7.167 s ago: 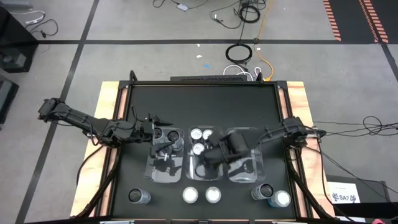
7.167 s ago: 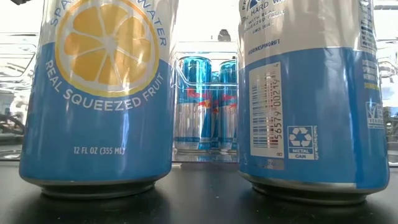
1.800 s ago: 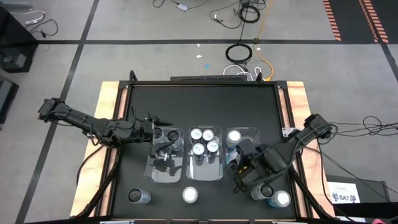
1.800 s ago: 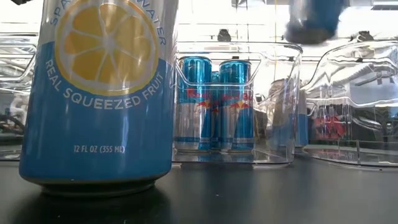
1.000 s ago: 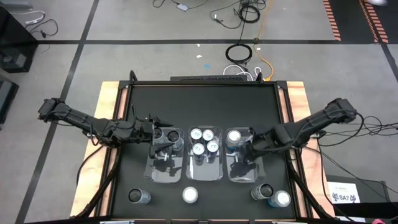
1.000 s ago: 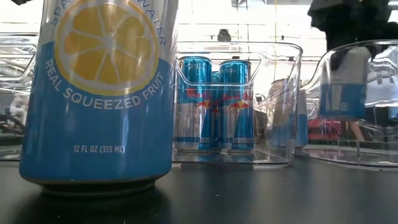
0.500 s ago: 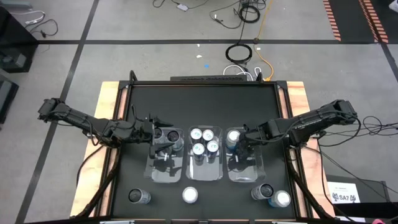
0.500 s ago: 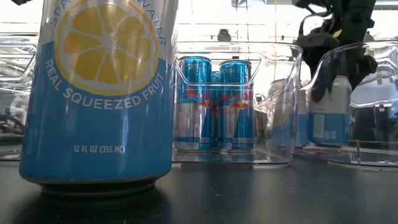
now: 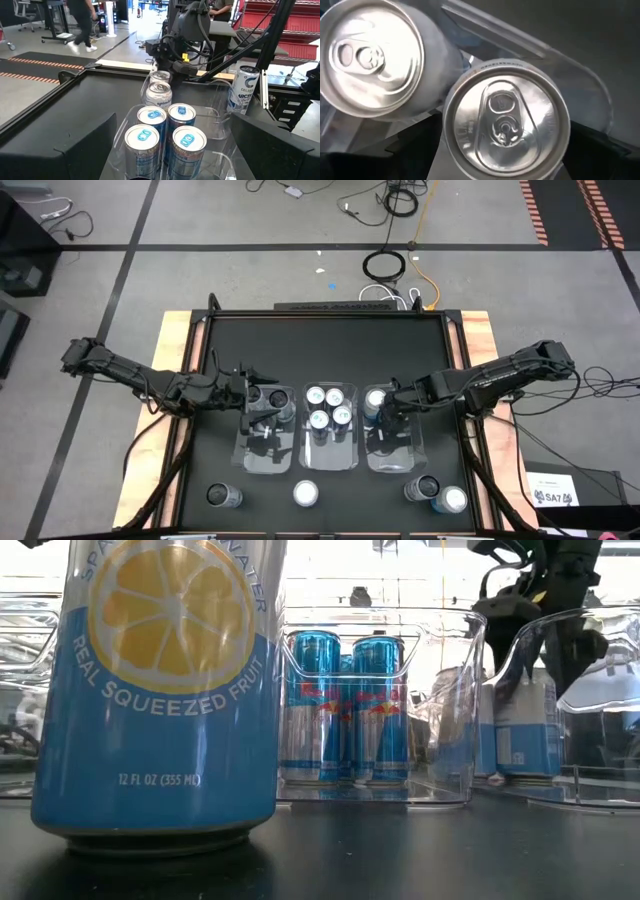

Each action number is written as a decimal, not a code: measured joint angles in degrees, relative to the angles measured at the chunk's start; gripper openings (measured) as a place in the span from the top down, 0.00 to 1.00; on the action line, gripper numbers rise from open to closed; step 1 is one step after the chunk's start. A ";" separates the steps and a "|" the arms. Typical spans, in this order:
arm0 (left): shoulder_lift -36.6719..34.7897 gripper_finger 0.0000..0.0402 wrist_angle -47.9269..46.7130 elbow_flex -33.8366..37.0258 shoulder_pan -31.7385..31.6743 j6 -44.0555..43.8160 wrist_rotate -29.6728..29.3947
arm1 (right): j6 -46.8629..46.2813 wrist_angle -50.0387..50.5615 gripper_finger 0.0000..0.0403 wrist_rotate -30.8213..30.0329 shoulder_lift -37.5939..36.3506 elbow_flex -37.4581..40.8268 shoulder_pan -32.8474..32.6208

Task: Sort soda cans
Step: Put the middle white and blue soda can into the right transparent bin, then put the left white soda can into the left transparent bin

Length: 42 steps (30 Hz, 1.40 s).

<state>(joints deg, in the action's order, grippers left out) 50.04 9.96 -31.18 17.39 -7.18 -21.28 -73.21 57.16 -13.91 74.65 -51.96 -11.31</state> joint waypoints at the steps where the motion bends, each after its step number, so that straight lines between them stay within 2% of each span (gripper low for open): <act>1: 0.00 0.01 0.00 0.00 0.00 0.00 0.00 | 0.02 0.15 0.11 0.47 0.00 -0.20 0.02; 5: -0.02 0.01 0.02 -0.01 0.00 0.00 -1.71 | 0.22 1.08 0.11 0.78 -0.11 -2.38 0.00; 9: -0.02 0.01 -1.30 -2.35 0.00 0.05 -5.76 | 0.46 7.39 0.11 0.27 -0.19 -7.48 0.00; 13: -0.01 0.01 -12.20 -8.68 0.02 0.27 -8.93 | -1.20 15.35 0.11 -2.59 -0.22 -12.66 -0.57; 15: 0.00 0.01 -19.37 -12.69 0.13 -2.54 -10.77 | -2.37 17.92 0.11 -3.09 -0.26 -14.86 -1.19; 18: 0.00 0.01 -30.50 -19.38 0.85 -10.79 -13.82 | -4.32 19.28 0.11 -3.61 -0.26 -17.03 -2.85; 21: 0.21 0.01 -41.70 -25.72 2.41 -19.61 -16.61 | -6.21 19.39 0.11 -7.34 -0.26 -17.66 -5.29; 24: 1.46 0.01 -53.00 -31.25 4.59 -31.95 -19.69 | -8.76 19.49 0.11 -8.66 -0.26 -17.66 -7.71; 28: 6.36 0.02 -65.08 -36.40 8.87 -45.33 -20.91 | -10.14 19.50 0.11 -8.71 -0.24 -17.66 -11.68; 31: 12.71 0.05 -70.30 -37.80 12.35 -56.72 -20.96 | -10.14 19.74 0.11 -9.64 -0.24 -17.66 -14.59; 34: 19.65 0.07 -71.76 -37.83 15.29 -67.55 -17.42 | -10.13 19.74 0.11 -11.21 -0.24 -17.66 -17.22; 39: 28.39 0.09 -76.62 -40.52 20.28 -85.91 -4.72 | -10.14 19.78 0.11 -13.34 -0.24 -17.66 -20.76; 42: 31.60 0.09 -80.51 -44.55 24.81 -95.49 -3.19 | -10.14 19.78 0.11 -13.79 -0.22 -17.66 -22.06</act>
<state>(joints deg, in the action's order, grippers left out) 81.64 -70.55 -75.73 42.20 -102.67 -24.47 -83.35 76.95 -27.70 74.43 -69.63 -33.37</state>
